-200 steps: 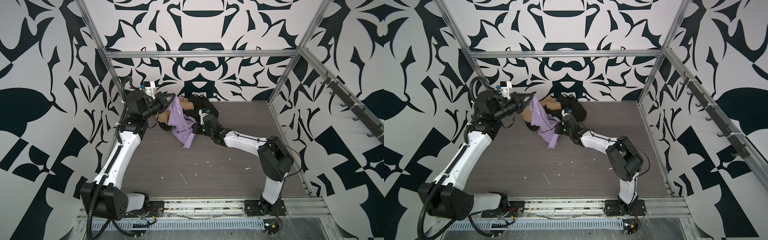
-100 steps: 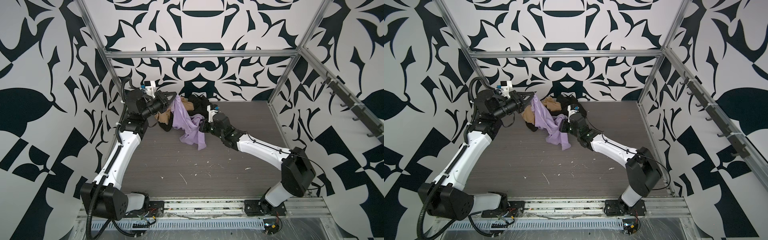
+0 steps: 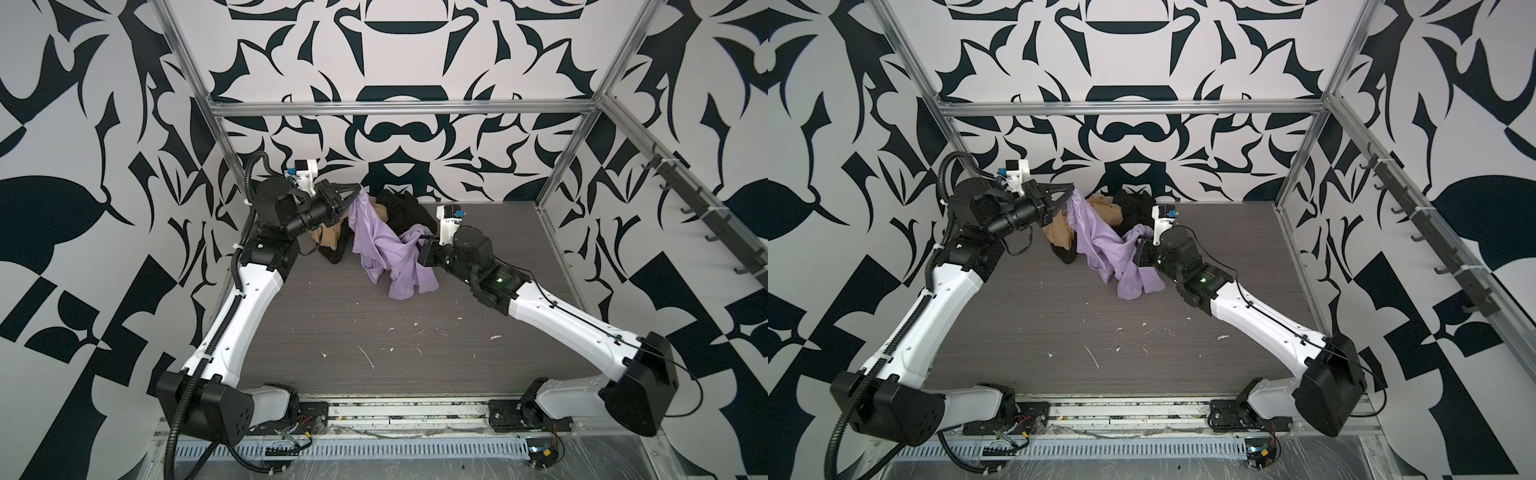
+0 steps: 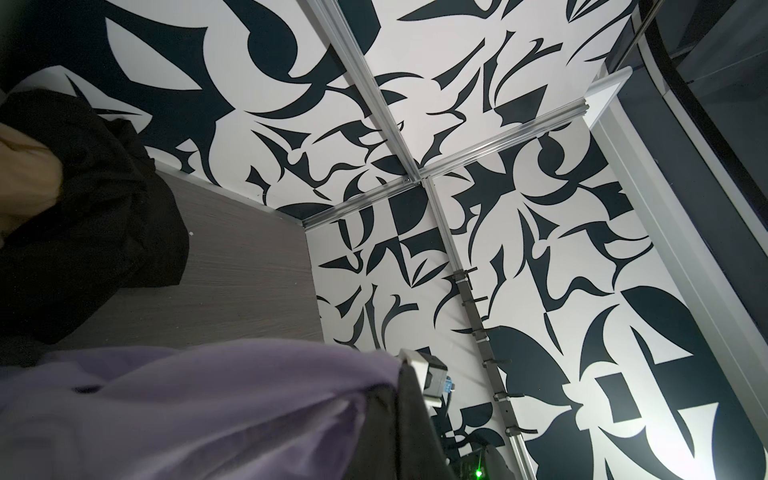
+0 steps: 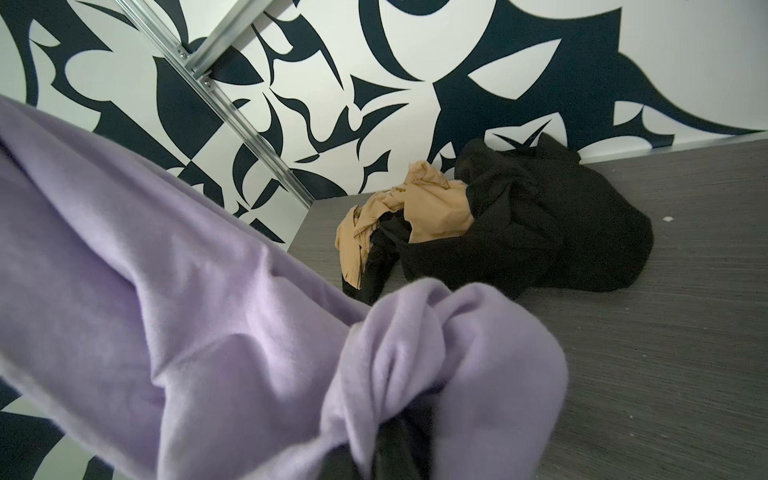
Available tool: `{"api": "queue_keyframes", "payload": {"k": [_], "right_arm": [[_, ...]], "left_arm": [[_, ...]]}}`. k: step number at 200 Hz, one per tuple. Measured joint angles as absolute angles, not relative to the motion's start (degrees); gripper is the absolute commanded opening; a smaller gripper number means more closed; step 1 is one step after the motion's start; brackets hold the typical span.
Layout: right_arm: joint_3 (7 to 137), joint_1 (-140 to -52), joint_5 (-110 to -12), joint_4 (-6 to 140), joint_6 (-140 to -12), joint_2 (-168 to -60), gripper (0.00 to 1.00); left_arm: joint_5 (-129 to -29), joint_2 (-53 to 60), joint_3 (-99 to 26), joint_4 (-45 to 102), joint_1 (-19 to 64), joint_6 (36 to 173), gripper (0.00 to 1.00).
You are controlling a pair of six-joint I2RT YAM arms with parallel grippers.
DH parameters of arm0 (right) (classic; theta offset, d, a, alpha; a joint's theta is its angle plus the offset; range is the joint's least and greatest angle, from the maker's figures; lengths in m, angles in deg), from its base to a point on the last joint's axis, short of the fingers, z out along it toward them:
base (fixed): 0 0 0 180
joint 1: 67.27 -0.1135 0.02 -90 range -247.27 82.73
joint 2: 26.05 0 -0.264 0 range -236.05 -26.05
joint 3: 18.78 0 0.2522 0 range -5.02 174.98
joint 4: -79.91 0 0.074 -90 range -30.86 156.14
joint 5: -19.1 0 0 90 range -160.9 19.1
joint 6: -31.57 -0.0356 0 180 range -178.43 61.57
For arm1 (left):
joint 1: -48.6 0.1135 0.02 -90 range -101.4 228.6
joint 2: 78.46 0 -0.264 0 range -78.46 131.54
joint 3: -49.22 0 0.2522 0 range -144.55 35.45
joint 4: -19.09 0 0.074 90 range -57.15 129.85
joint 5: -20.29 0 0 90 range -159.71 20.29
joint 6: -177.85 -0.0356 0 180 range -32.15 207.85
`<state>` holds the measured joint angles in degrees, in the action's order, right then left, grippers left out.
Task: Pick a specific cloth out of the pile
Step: 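Lift the lavender cloth with both grippers and pull it toward the robot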
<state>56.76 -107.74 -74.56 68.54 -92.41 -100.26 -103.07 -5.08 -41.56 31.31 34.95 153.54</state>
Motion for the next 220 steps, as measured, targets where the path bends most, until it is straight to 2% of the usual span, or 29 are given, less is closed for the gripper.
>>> {"api": "queue_keyframes", "payload": {"k": [130, 220], "right_arm": [[56.1, -107.7, -78.7, 58.2, -86.4, -82.7, 0.0], [59.7, -108.0, -73.0, 47.6, -90.7, -78.4, 0.0]], "left_arm": [[-100.6, -17.4, -43.4, 42.3, 32.5, 149.8, 0.0], [-96.3, -24.0, -42.5, 51.1, 22.5, 147.5, 0.0]]}}
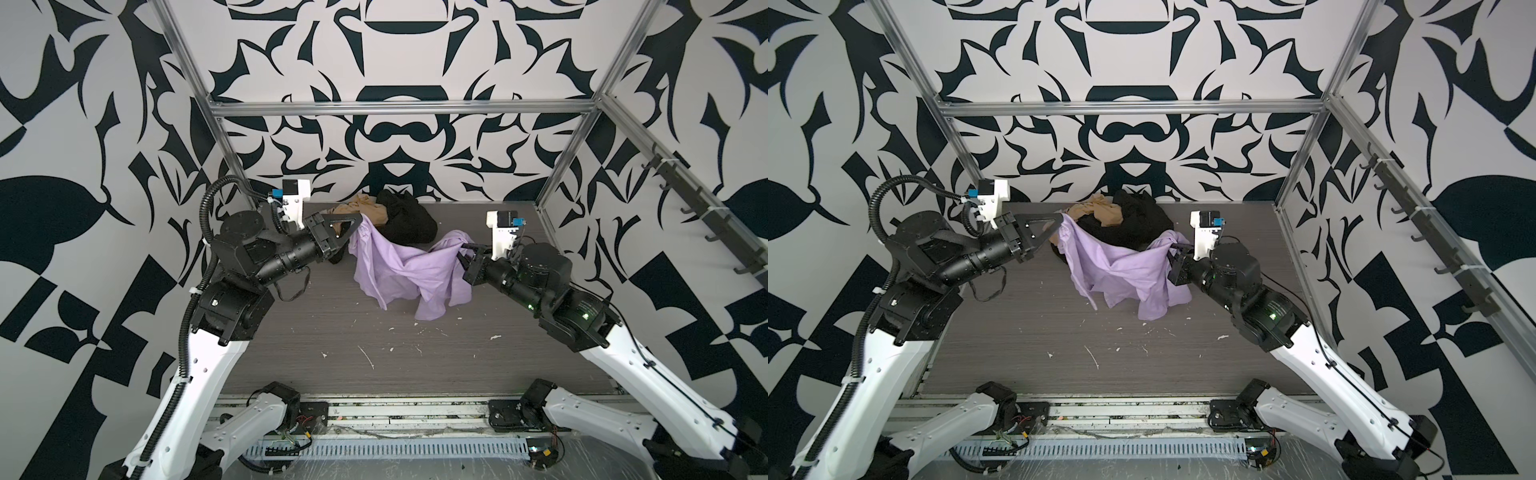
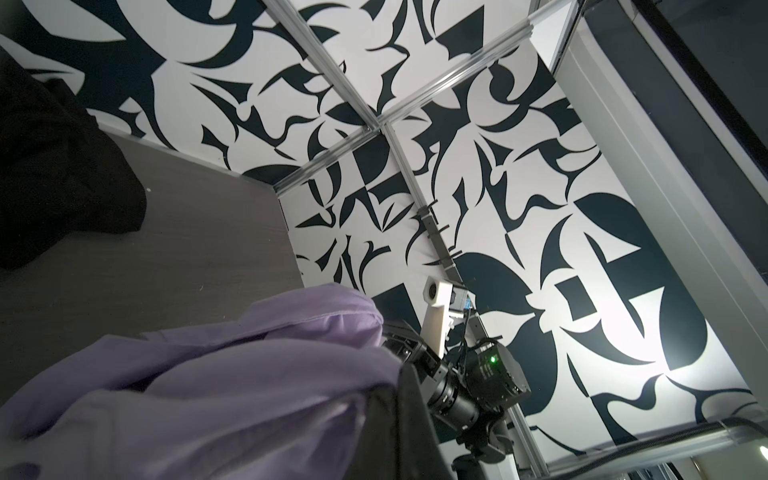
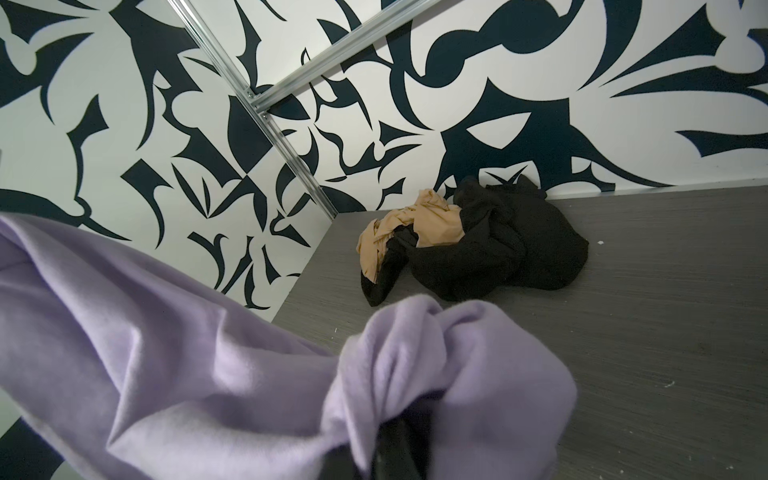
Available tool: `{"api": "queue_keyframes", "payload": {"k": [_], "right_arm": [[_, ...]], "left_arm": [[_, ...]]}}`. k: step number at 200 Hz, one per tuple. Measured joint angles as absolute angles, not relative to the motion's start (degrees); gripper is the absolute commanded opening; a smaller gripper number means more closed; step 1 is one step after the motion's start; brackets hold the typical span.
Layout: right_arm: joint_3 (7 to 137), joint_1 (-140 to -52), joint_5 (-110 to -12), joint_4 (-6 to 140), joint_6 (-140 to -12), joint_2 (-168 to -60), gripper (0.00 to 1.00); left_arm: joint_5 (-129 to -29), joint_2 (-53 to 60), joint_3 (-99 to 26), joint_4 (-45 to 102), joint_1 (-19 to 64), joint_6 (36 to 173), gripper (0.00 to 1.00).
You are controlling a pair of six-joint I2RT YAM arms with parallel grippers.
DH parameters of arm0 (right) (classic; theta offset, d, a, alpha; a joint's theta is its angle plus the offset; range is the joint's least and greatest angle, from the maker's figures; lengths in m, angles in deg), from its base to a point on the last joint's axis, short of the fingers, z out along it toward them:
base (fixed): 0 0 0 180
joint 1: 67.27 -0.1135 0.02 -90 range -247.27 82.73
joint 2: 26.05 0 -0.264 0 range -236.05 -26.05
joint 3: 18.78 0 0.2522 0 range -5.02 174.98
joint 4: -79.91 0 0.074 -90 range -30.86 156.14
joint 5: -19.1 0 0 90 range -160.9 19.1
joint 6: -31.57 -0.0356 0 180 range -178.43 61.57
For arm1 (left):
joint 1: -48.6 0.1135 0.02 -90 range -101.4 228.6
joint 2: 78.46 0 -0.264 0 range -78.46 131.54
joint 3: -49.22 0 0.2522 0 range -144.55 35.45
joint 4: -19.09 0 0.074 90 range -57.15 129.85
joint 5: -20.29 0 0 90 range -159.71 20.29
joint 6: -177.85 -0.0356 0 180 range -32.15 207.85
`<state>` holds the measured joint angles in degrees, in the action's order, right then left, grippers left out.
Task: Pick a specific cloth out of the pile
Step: 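Lift the lavender cloth with both grippers and pull it toward the robot, then lower the lavender cloth onto the table nearer the robot with both grippers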
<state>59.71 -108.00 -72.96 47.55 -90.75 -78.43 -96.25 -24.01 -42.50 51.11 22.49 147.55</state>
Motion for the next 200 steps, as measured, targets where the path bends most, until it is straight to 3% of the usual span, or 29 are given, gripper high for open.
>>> {"api": "queue_keyframes", "payload": {"k": [69, 132, 200], "right_arm": [[54.3, -108.2, -72.2, 47.6, -94.5, -77.3, 0.0], [46.1, -108.3, -73.9, 49.6, -94.4, -82.7, 0.0], [45.3, -108.3, -75.4, 50.3, -90.9, -88.6, 0.0]], "left_arm": [[-92.7, -27.4, -34.1, 54.0, 20.7, 146.8, 0.0], [-90.3, -27.2, -23.0, 55.3, 20.7, 144.5, 0.0], [-90.3, -23.8, -20.3, 55.4, 20.7, 141.1, 0.0]]}}
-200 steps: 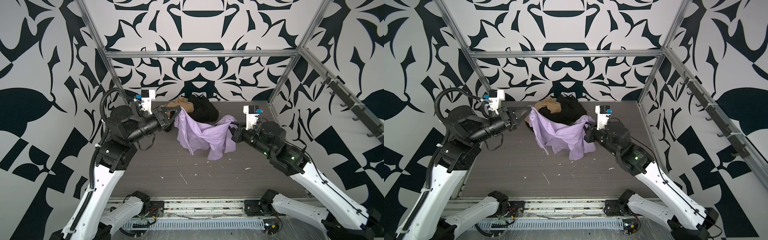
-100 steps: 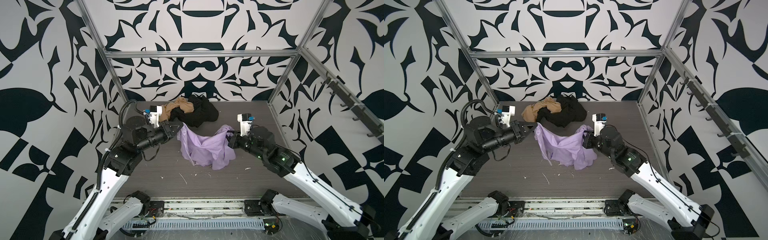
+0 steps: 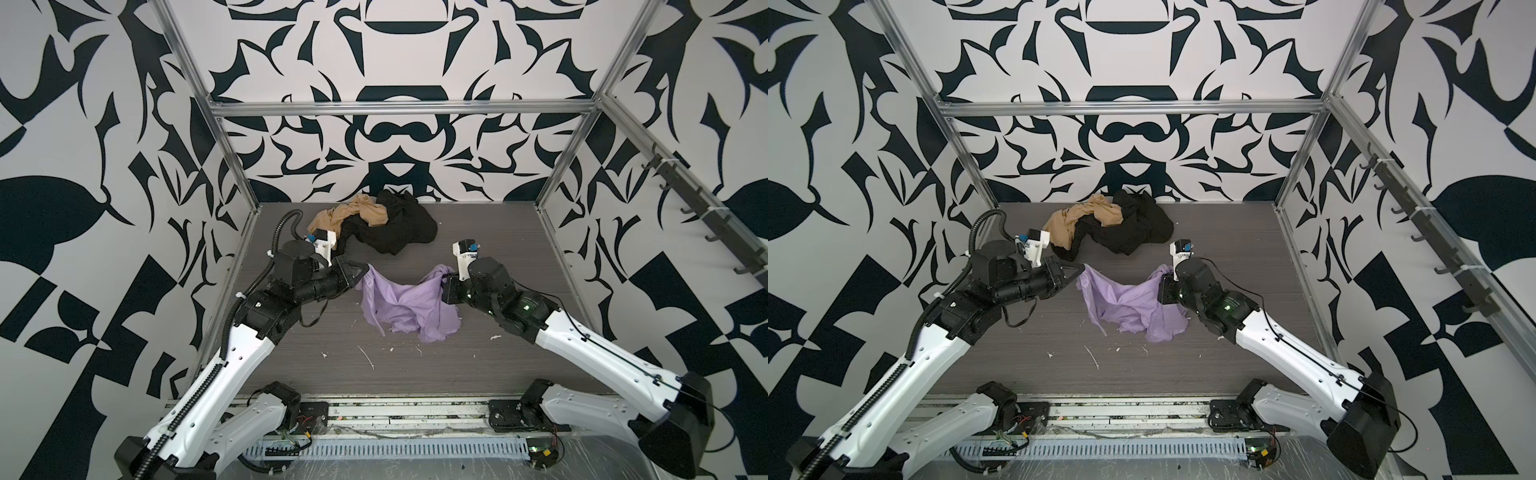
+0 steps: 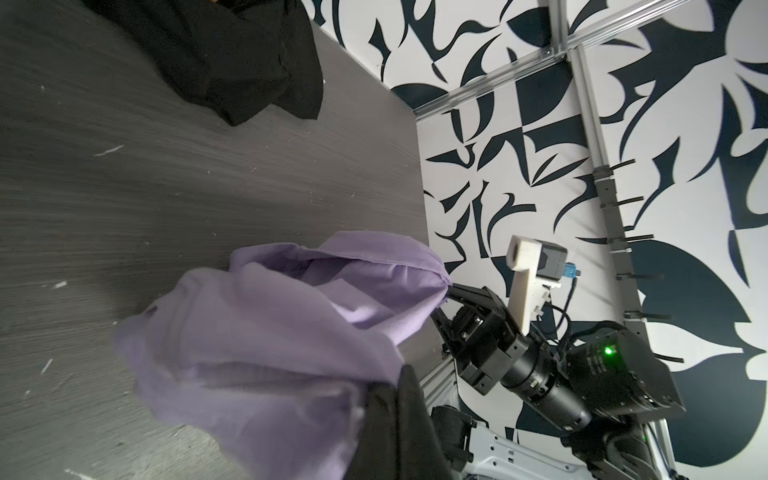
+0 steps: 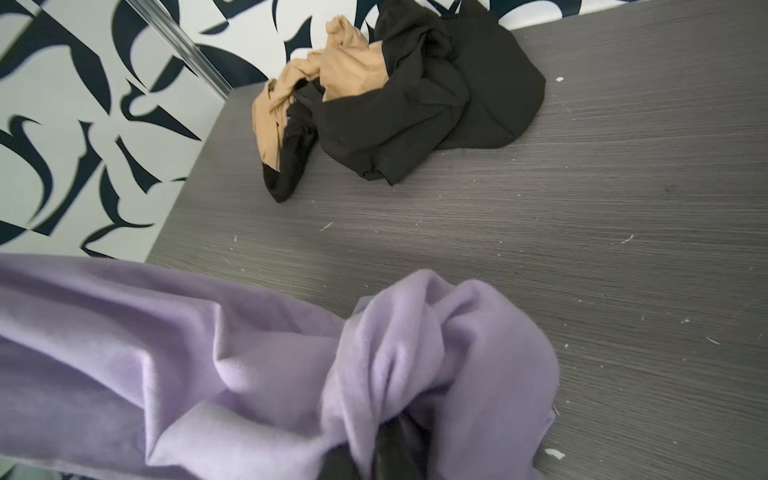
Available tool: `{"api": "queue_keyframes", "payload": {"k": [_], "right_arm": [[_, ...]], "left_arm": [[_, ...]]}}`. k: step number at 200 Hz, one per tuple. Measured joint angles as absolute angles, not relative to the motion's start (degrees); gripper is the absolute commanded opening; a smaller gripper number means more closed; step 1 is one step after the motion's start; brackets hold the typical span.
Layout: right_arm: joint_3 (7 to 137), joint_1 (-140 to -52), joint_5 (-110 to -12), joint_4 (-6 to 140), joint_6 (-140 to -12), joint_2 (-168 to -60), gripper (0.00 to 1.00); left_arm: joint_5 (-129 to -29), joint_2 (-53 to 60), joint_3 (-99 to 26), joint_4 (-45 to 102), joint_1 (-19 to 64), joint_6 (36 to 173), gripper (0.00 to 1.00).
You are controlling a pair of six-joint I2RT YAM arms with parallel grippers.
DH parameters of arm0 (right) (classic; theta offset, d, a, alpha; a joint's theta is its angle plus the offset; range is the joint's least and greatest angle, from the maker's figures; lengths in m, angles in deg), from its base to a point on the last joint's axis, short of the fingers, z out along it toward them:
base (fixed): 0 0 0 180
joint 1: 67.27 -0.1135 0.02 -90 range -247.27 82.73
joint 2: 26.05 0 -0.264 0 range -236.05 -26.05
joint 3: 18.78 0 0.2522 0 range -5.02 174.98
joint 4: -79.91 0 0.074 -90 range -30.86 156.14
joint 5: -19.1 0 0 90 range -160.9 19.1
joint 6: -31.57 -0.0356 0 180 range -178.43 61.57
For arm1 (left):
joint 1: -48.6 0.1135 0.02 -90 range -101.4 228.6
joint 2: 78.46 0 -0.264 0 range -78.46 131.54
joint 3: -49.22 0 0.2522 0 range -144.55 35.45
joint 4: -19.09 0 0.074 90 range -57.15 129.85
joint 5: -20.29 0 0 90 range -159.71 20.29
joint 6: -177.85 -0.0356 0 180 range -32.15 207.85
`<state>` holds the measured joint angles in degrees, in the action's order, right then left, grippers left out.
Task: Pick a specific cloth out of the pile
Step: 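Lower the lavender cloth onto the table nearer the robot with both grippers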
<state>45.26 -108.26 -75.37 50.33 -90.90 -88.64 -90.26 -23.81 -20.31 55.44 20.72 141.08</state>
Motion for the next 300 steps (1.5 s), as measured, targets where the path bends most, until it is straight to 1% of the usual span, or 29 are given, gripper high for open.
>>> {"api": "queue_keyframes", "payload": {"k": [65, 172, 239, 300], "right_arm": [[39.2, -108.3, -75.4, 49.7, -90.4, -87.0, 0.0], [27.8, -108.3, -72.8, 50.6, -97.1, -86.0, 0.0], [24.8, -108.3, -72.2, 51.9, -99.5, -86.0, 0.0], [22.4, -108.3, -70.9, 53.5, -102.0, -86.5, 0.0]], "left_arm": [[-92.6, -23.3, -11.7, 55.3, 20.7, 140.9, 0.0], [-93.5, -25.9, -1.1, 54.1, 20.5, 142.1, 0.0], [-93.5, -27.1, 6.8, 51.3, 20.5, 143.4, 0.0], [-93.6, -27.1, 8.8, 49.6, 20.5, 143.6, 0.0]]}}
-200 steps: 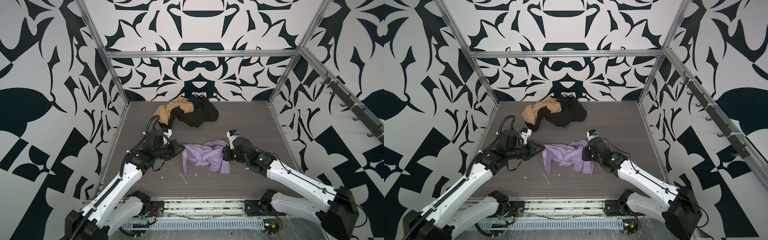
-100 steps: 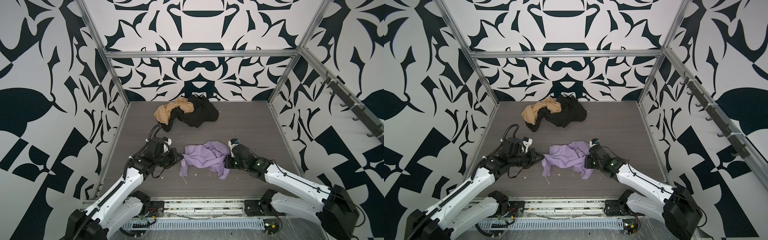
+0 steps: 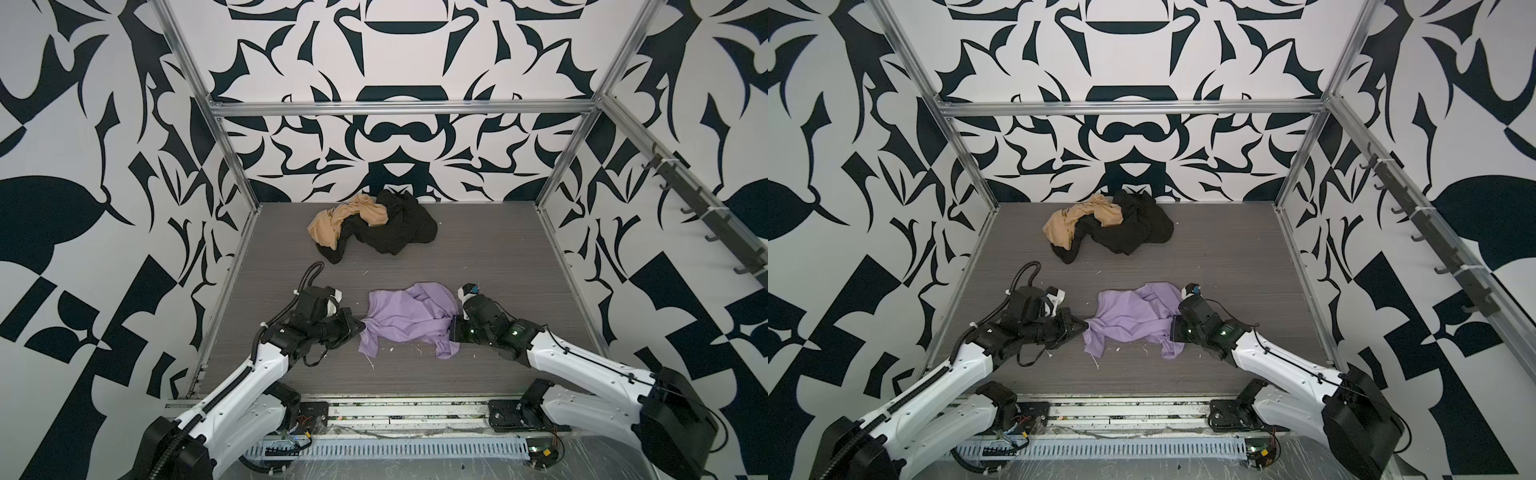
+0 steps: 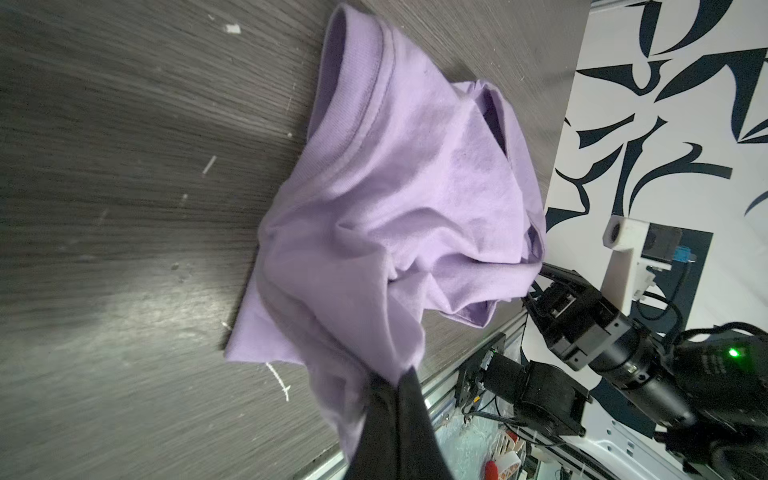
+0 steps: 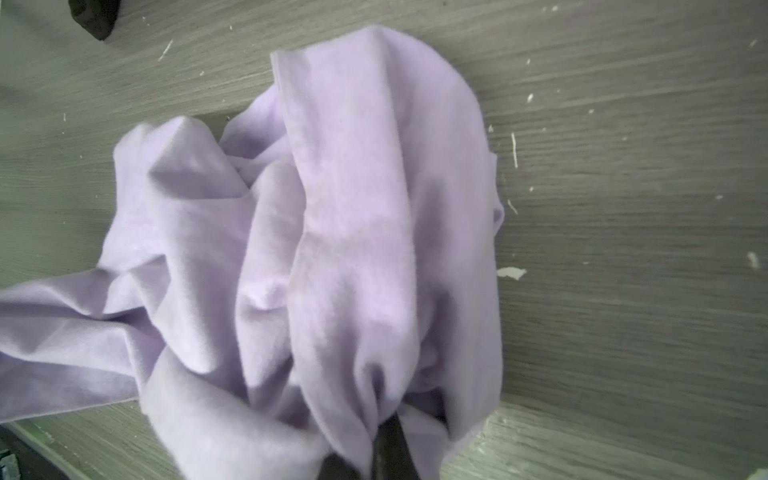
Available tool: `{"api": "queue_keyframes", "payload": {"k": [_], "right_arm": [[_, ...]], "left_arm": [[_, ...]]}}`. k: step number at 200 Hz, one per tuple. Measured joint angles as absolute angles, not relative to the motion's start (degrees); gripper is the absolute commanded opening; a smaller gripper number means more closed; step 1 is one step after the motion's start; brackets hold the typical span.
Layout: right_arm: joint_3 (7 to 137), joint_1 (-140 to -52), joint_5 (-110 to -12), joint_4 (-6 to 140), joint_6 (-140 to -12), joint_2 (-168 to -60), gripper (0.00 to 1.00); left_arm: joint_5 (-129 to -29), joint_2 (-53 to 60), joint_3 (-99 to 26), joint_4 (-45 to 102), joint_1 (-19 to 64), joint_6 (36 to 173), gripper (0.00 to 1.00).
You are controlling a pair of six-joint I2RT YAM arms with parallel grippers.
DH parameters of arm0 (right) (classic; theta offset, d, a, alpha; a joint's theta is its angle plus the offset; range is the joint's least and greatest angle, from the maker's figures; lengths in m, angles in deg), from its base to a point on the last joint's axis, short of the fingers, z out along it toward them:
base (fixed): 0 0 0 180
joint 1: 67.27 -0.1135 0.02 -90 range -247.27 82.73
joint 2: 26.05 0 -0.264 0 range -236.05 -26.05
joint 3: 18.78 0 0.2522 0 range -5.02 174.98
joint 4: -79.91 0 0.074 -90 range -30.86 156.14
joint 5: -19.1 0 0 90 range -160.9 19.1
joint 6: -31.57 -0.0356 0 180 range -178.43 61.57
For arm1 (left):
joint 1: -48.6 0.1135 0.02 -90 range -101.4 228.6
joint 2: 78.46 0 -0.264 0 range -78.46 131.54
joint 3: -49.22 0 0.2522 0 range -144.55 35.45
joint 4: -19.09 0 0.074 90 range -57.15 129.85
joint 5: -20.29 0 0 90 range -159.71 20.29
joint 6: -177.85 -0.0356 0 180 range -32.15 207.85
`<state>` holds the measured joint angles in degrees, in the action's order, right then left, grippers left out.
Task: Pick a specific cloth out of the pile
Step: 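Lower the lavender cloth onto the table nearer the robot with both grippers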
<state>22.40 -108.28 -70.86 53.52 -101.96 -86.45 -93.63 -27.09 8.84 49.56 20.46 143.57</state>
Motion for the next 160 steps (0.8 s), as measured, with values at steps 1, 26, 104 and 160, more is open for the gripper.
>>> {"api": "queue_keyframes", "payload": {"k": [1, 26, 104, 160], "right_arm": [[22.4, -108.3, -70.8, 53.6, -102.0, -86.5, 0.0], [20.2, -108.4, -69.6, 53.7, -103.5, -86.3, 0.0], [15.8, -108.5, -69.7, 51.1, -105.4, -80.6, 0.0], [13.9, -108.5, -69.9, 53.0, -107.0, -81.7, 0.0]], "left_arm": [[-93.6, -27.1, 8.9, 49.5, 20.4, 143.6, 0.0], [-93.9, -27.7, 10.2, 49.3, 20.2, 143.9, 0.0], [-94.2, -32.2, 15.8, 49.4, 19.6, 145.5, 0.0], [-94.2, -31.1, 19.0, 48.1, 19.6, 145.7, 0.0]]}}
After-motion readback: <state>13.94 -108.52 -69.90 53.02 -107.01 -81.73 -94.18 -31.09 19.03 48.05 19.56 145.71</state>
